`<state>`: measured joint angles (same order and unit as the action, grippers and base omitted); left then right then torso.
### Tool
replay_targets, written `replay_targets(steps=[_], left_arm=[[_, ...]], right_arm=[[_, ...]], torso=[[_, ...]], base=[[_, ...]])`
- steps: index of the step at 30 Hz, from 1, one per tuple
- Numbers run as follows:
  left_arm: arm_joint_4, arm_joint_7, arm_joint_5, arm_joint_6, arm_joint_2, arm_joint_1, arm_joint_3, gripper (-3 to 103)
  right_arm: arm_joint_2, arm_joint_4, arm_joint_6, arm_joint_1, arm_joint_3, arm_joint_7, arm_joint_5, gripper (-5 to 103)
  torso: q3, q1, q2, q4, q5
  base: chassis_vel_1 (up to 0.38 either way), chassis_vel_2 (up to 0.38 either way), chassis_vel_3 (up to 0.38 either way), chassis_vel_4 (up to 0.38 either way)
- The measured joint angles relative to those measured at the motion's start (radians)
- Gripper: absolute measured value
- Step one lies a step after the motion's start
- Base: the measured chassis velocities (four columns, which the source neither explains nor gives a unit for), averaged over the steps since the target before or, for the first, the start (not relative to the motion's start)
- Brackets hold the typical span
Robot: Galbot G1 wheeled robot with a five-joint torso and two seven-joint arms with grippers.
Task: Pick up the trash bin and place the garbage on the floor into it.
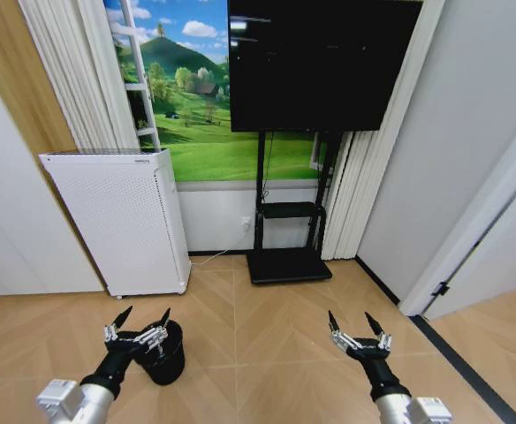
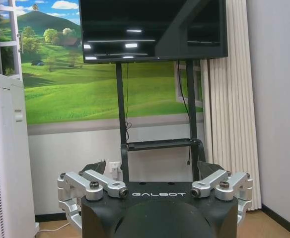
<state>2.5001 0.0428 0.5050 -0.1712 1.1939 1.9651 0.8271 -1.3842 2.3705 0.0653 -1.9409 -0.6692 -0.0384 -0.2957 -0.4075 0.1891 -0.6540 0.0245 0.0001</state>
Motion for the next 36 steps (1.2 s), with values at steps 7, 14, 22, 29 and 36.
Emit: replay_targets(steps=[7,14,22,29,36], left_arm=[[0.000,0.000,0.000,0.000,0.000,0.000,0.000,100],[0.000,0.000,0.000,0.000,0.000,0.000,0.000,100],[0.000,0.000,0.000,0.000,0.000,0.000,0.000,100],[0.000,0.000,0.000,0.000,0.000,0.000,0.000,100],[0.000,0.000,0.000,0.000,0.000,0.000,0.000,100]], right_arm=[[0.000,0.000,0.000,0.000,0.000,0.000,0.000,100],[0.000,0.000,0.000,0.000,0.000,0.000,0.000,100],[0.000,0.000,0.000,0.000,0.000,0.000,0.000,100],[0.000,0.000,0.000,0.000,0.000,0.000,0.000,100],[0.000,0.000,0.000,0.000,0.000,0.000,0.000,100]], torso=[[0.000,0.000,0.000,-0.0001,-0.0012],[0.001,-0.001,0.001,-0.0001,-0.0008],[0.001,-0.001,0.001,0.0000,0.0001],[0.001,-0.001,0.001,0.0000,0.0005],[0.001,-0.001,0.001,0.0005,-0.0003]], base=[[0.343,-0.350,-0.354,0.358],[0.351,-0.356,-0.354,0.360],[0.349,-0.351,-0.359,0.341],[0.340,-0.333,-0.334,0.339],[0.095,-0.112,-0.147,0.142]])
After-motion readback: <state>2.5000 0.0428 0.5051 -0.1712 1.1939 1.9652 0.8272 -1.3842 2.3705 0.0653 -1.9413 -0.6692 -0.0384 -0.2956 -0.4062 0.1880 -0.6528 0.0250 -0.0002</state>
